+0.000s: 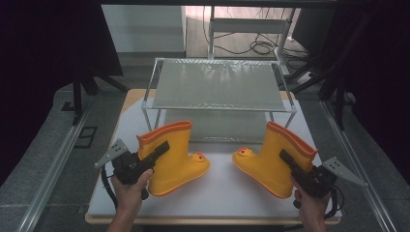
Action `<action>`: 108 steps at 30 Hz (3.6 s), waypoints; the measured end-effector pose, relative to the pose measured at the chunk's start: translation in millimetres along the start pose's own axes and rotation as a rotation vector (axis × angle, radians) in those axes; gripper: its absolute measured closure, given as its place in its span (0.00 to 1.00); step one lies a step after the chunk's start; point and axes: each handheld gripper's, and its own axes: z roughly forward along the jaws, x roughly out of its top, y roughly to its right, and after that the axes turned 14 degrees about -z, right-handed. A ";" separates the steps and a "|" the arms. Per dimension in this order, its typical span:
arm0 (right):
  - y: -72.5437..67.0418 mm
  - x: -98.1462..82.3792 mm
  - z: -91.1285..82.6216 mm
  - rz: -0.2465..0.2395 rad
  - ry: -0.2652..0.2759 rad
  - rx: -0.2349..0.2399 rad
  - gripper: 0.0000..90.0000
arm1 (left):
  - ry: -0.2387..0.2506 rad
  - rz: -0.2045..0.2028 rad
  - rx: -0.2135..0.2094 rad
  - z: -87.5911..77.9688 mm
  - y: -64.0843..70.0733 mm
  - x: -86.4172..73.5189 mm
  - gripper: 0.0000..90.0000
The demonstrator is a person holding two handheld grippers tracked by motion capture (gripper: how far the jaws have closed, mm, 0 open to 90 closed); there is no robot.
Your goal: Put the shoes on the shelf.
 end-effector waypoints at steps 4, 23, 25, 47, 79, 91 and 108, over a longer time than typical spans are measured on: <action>-2.1 9.7 -2.0 -0.002 0.024 0.010 0.93 | 0.017 -0.006 -0.025 -4.5 6.5 9.8 0.92; -1.3 45.7 -11.8 0.024 0.148 0.037 0.93 | 0.055 -0.036 -0.089 -5.3 17.2 32.7 0.92; -0.3 50.0 -13.4 0.028 0.164 0.035 0.93 | 0.068 -0.038 -0.096 -5.8 19.0 36.6 0.92; 7.0 108.0 -7.5 0.074 0.307 0.049 0.94 | 0.161 -0.071 -0.147 2.0 31.0 88.6 0.92; 38.2 135.7 57.7 0.101 0.326 -0.012 0.93 | 0.238 -0.146 -0.160 63.9 14.6 138.1 0.92; 46.7 137.8 71.7 0.112 0.324 -0.036 0.93 | 0.242 -0.154 -0.142 81.7 9.8 146.2 0.92; 50.3 144.0 90.0 0.113 0.319 -0.046 0.93 | 0.248 -0.151 -0.118 93.8 4.2 156.9 0.92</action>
